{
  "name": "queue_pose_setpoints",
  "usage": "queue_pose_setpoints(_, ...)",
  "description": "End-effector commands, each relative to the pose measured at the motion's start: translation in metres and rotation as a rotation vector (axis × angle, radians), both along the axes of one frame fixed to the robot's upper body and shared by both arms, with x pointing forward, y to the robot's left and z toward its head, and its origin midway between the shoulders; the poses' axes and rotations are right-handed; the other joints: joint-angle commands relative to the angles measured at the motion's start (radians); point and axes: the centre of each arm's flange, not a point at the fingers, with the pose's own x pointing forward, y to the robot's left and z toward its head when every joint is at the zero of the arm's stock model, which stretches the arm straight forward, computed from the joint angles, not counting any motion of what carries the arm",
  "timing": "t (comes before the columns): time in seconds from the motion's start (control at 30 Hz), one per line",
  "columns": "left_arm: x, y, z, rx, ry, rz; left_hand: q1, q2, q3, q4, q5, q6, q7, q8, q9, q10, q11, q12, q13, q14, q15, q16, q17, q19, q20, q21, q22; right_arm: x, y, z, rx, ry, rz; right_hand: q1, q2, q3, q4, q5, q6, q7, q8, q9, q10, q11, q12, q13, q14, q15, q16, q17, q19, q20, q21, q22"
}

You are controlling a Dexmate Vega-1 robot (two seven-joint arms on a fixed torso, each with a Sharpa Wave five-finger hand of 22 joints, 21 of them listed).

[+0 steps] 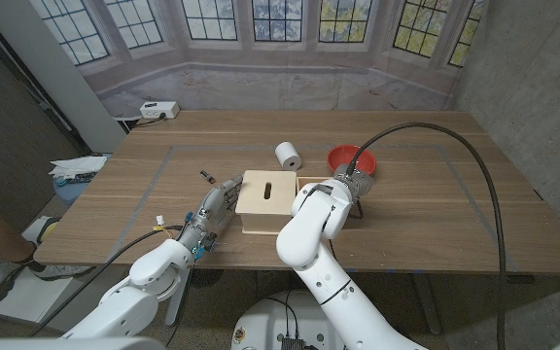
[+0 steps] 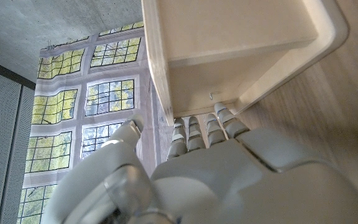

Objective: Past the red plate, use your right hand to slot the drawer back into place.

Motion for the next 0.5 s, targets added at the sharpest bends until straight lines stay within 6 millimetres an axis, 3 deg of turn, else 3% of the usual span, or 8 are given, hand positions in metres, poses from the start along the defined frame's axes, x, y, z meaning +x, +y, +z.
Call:
queue_pose_setpoints(0.03, -0.0005, -0.0007, -0.0029, -0.016, 0.009, 0.009, 0.003, 0.0, -0.001, -0.003, 0.001, 0.002, 0.006, -0.004, 0.0, 0.006, 0.007, -0.005, 0.004, 0.004, 0.004, -0.004, 0.003, 0.003, 0.006, -0.001, 0.004, 0.0058, -0.0041, 0.0029, -0.038, 0.014, -0.016, 0.065, 0.051, 0.004, 0.001, 0.007, 0.009, 0.004, -0.001, 0.004, 0.022, -0.022, 0.004, 0.007, 0.002, -0.035, -0.001, 0.005, 0.007, -0.003, 0.006, 0.003)
queue_pose_setpoints(0.5, 0.0022, -0.002, -0.0045, -0.031, 0.015, 0.008, 0.003, 0.0, 0.0, -0.002, 0.002, 0.002, 0.006, -0.006, 0.001, 0.003, 0.005, -0.008, 0.004, 0.004, 0.005, -0.004, 0.003, 0.003, 0.006, -0.001, 0.004, 0.0104, 0.005, 0.0068, -0.053, 0.036, -0.013, 0.067, 0.052, 0.001, 0.004, 0.007, 0.008, 0.004, -0.005, 0.005, 0.018, -0.022, 0.002, 0.011, 0.002, -0.033, -0.006, 0.008, 0.007, -0.002, 0.006, 0.003)
